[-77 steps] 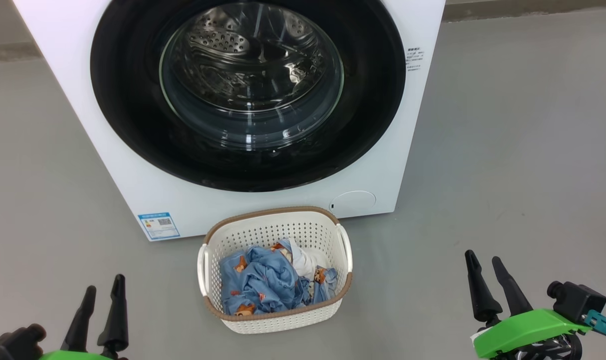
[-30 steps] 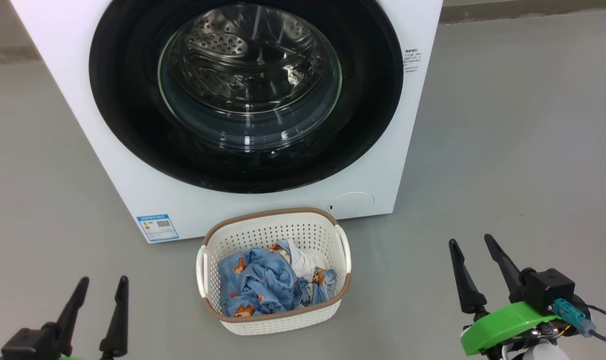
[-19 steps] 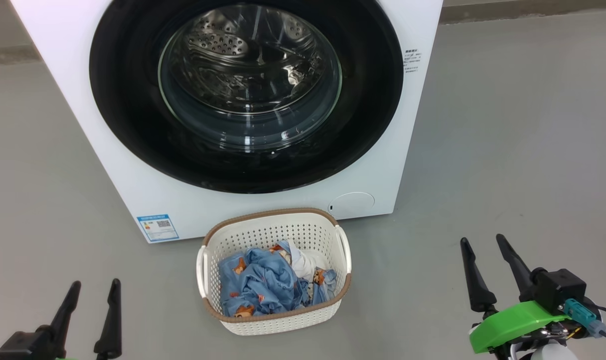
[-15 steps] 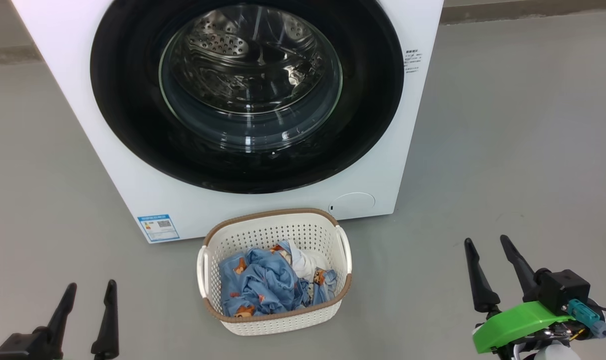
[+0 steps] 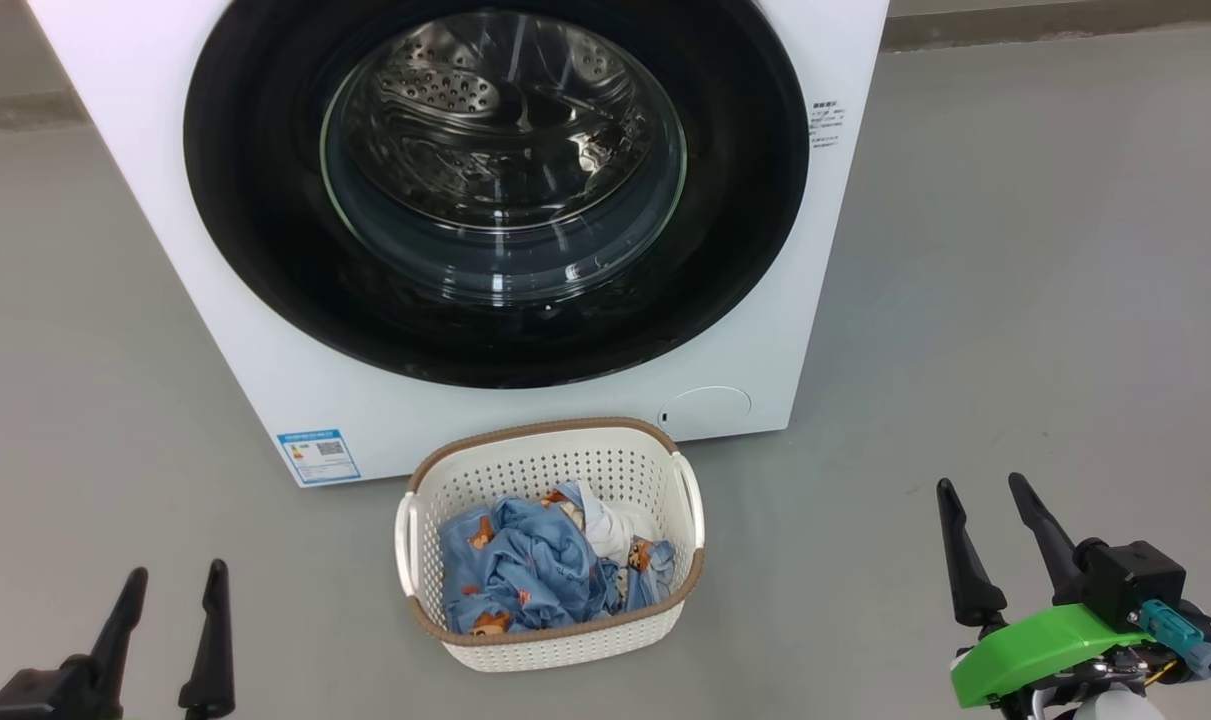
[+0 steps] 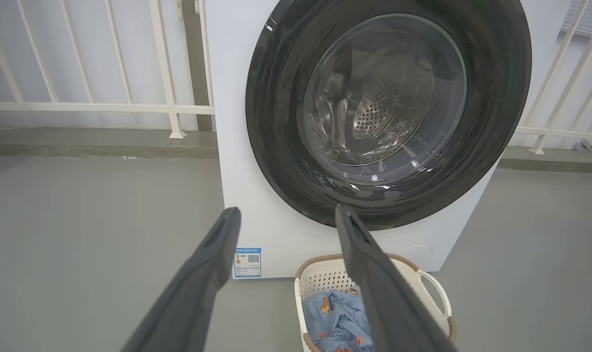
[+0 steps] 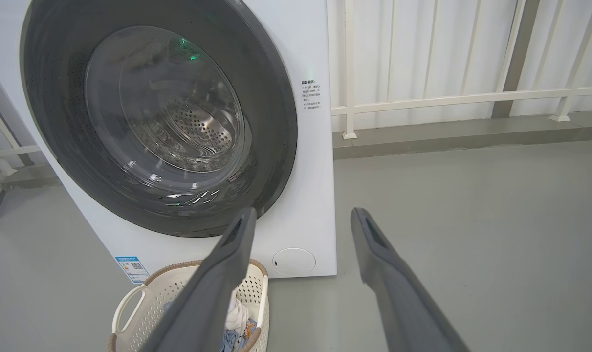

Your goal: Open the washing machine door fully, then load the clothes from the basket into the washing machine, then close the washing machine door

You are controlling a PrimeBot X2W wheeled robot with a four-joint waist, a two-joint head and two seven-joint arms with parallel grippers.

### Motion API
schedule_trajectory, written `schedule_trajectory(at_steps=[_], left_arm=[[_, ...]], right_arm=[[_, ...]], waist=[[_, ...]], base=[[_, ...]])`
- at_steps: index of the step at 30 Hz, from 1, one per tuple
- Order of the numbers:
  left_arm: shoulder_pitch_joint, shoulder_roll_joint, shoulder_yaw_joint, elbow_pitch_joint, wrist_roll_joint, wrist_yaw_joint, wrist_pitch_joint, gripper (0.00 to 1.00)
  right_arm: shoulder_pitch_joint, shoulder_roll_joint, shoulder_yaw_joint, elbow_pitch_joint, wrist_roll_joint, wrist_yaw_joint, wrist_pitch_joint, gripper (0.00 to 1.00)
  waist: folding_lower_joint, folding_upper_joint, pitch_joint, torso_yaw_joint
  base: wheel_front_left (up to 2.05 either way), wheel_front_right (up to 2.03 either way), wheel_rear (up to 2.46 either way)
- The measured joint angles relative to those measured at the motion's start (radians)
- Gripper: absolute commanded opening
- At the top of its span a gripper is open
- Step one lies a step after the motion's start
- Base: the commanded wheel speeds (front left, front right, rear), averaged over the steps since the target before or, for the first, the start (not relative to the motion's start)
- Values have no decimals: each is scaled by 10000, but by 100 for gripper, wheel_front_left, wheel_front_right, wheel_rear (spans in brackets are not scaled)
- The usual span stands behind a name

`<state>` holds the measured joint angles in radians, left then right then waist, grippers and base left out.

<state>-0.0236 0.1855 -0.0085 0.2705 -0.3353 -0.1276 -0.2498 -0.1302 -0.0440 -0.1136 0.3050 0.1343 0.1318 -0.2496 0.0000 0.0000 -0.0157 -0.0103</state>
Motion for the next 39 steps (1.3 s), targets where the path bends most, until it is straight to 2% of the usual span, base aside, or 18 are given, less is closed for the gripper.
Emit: schedule_trajectory(at_steps=[21,39], left_arm=[[-2,25,48,151,345,0,0,100],[-6,-33,217,-46,339,0,-2,100]], right_arm=[[1,4,-105,-23,0,0,0,100],[6,13,-215,-107,4,0,-2,100]], waist=[[0,0,-35,77],[0,0,48,157]], base=[[7,7,-14],[103,103,-205]])
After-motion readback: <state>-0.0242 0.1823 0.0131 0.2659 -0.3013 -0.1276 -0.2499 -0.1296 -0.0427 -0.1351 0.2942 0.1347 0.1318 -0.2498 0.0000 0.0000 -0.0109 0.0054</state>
